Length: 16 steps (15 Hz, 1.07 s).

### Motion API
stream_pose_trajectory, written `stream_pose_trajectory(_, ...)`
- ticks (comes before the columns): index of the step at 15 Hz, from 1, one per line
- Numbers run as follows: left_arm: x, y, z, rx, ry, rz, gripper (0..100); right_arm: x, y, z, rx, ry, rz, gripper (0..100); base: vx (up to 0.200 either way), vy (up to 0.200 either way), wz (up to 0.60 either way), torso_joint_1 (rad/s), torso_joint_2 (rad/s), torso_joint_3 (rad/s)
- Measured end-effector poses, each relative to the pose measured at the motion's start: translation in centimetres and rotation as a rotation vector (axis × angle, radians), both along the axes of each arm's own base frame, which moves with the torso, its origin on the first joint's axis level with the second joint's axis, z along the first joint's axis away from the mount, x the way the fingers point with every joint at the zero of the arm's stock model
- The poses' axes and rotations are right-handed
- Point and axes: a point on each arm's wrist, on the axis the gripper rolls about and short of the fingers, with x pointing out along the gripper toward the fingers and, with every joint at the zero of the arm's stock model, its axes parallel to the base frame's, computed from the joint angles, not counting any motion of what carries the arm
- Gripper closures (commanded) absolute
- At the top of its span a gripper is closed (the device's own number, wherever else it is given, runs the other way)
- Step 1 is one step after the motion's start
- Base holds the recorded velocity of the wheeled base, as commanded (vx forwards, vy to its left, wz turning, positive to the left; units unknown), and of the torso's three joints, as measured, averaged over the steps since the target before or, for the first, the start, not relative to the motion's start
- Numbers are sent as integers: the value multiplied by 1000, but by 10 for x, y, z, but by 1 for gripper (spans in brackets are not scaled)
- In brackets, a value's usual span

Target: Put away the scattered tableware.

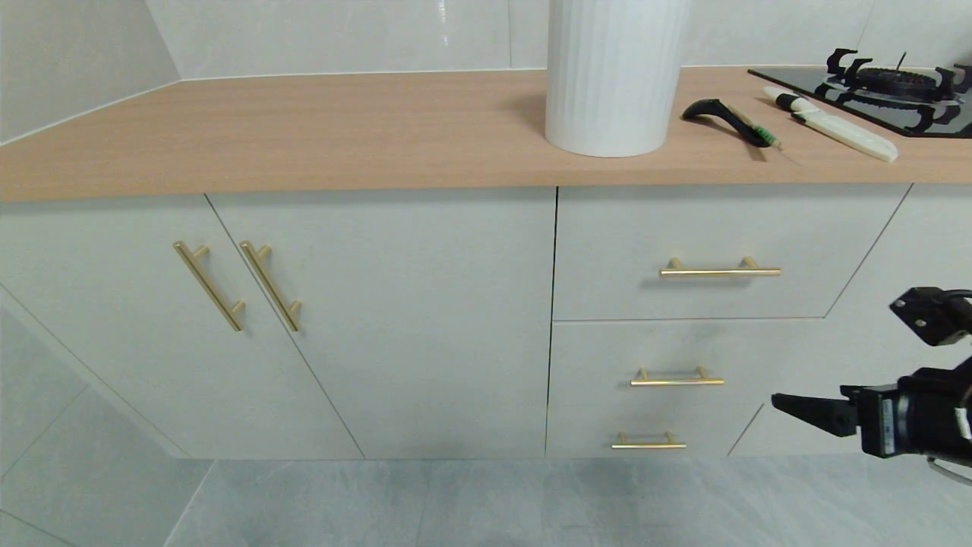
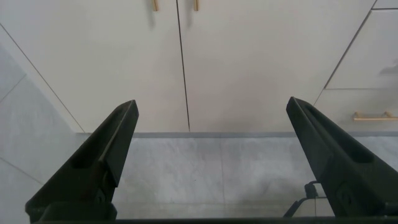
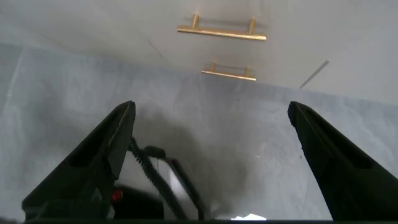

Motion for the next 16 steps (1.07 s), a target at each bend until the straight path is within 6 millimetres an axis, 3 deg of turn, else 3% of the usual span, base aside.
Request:
stream_pose_trajectory(5, 0, 0, 0, 0, 0, 0, 0, 73, 11, -42, -33, 15, -14, 0, 0, 0, 0, 0, 0, 0)
stream_pose_trajectory(9, 0, 0, 0, 0, 0, 0, 0, 113, 20, -85, -97, -29, -100, 0, 0, 0, 0, 0, 0, 0)
stream_pose_trajectory(12, 0, 0, 0, 0, 0, -1, 0, 133, 29, -111, -116, -129, -192, 0, 0, 0, 0, 0, 0, 0)
stream_pose_trajectory(16, 0, 0, 0, 0, 0, 0, 0, 141, 40, -136, -119, -131, -199, 0, 0, 0, 0, 0, 0, 0)
